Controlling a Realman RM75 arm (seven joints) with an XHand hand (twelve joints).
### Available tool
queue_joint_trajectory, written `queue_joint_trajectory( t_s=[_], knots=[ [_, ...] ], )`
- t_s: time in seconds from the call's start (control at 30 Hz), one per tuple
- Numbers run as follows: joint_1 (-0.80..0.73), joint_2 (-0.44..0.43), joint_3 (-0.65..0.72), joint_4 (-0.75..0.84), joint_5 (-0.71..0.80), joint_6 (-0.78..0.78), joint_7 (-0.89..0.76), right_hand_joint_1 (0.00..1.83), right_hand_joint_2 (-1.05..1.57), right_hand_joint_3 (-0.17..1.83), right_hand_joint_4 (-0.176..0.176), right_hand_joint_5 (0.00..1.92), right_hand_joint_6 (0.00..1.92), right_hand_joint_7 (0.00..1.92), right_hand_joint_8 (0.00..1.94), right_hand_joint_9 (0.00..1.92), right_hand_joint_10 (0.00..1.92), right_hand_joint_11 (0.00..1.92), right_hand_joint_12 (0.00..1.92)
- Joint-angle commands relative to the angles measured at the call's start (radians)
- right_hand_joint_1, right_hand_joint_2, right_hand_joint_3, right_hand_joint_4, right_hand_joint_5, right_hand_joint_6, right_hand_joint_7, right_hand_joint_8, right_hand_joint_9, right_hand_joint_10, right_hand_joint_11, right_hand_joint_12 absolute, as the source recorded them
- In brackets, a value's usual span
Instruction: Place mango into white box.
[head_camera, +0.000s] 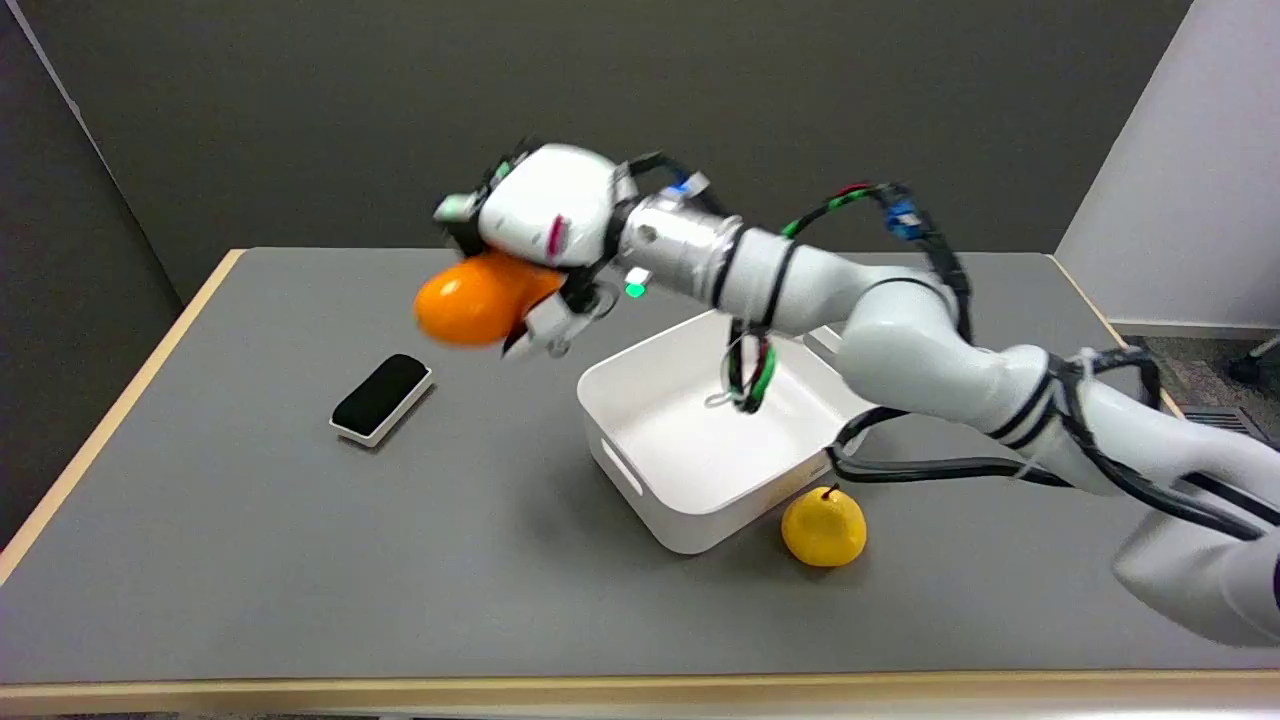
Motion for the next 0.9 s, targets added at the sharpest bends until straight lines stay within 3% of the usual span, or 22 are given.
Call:
queue_joint_trajectory(
  t_s=[0.03, 0.3, 0.53, 0.77, 0.9],
  knots=[
    [-0.547, 0.123, 0.589, -0.032, -0.131, 0.288, -0.088, 1.21, 1.11, 0.29, -0.176, 0.60, 1.43, 0.90, 1.39, 0.77, 1.30, 0.61, 1.64],
    [-0.817, 0.151, 0.681, -0.100, -0.127, 0.435, -0.083, 1.21, 1.08, 0.34, -0.175, 0.61, 1.44, 0.90, 1.39, 0.78, 1.28, 0.62, 1.59],
    [-0.971, 0.158, 0.708, -0.037, -0.123, 0.511, -0.084, 1.21, 1.07, 0.36, -0.175, 0.61, 1.43, 0.91, 1.38, 0.78, 1.29, 0.63, 1.60],
    [-0.974, 0.166, 0.642, 0.107, -0.232, 0.488, -0.087, 1.21, 1.07, 0.35, -0.173, 0.61, 1.44, 0.90, 1.39, 0.78, 1.27, 0.63, 1.57],
    [-0.901, 0.187, 0.536, 0.166, -0.291, 0.466, -0.078, 1.21, 1.07, 0.36, -0.170, 0.61, 1.44, 0.90, 1.39, 0.78, 1.27, 0.63, 1.56]
  ],
)
